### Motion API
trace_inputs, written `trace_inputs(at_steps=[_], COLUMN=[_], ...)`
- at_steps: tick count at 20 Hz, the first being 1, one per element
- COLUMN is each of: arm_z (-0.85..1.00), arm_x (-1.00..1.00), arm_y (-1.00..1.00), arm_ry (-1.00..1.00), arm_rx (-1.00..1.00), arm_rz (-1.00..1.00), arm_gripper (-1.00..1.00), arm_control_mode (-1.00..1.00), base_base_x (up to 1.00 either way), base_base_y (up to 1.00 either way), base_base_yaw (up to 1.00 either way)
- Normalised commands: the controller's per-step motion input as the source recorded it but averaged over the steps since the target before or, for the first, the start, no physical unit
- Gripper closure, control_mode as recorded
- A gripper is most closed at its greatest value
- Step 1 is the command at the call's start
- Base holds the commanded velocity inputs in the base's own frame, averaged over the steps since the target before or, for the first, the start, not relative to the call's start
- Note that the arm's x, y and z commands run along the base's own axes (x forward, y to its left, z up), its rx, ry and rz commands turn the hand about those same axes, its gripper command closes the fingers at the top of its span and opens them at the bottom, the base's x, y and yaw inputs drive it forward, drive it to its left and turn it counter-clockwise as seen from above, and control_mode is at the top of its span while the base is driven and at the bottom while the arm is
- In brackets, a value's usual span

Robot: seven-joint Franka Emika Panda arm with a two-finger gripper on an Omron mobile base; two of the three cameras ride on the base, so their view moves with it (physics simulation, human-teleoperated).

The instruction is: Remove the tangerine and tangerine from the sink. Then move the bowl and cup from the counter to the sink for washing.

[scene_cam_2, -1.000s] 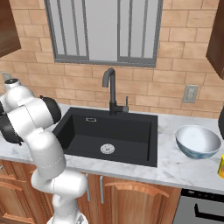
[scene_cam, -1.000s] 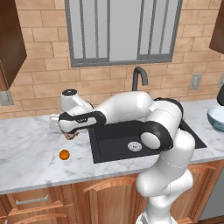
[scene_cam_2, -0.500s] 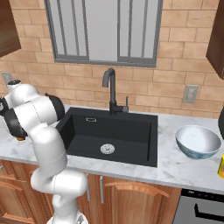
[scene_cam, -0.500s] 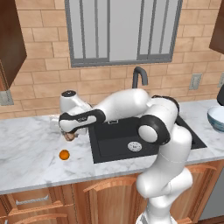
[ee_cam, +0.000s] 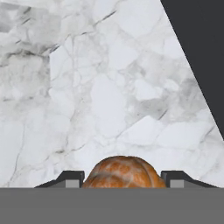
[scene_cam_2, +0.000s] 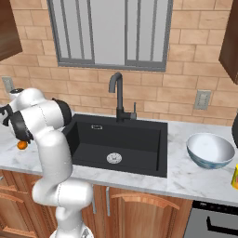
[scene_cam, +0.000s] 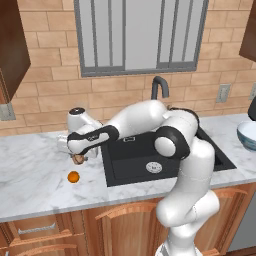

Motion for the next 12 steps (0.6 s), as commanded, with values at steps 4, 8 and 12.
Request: trace_inputs(at_steps=[4, 8, 12], arm_z=[-0.21, -0.21, -0.22], arm_x=[0.1, 0.09, 0.12], arm_y=[0.05, 0.05, 0.03], arm_ry=[0.03, 0.03, 0.06], arm_rx=[-0.03, -0.04, -0.05], arm_rz=[-0.05, -0.05, -0.04], arm_gripper=[1.0, 1.0, 1.0], arm_control_mode=[-1.0, -1.0, -1.0], base_base_x=[0.0, 0.0, 0.0], base_base_y=[0.0, 0.0, 0.0], base_base_yaw=[0.0, 0.0, 0.0])
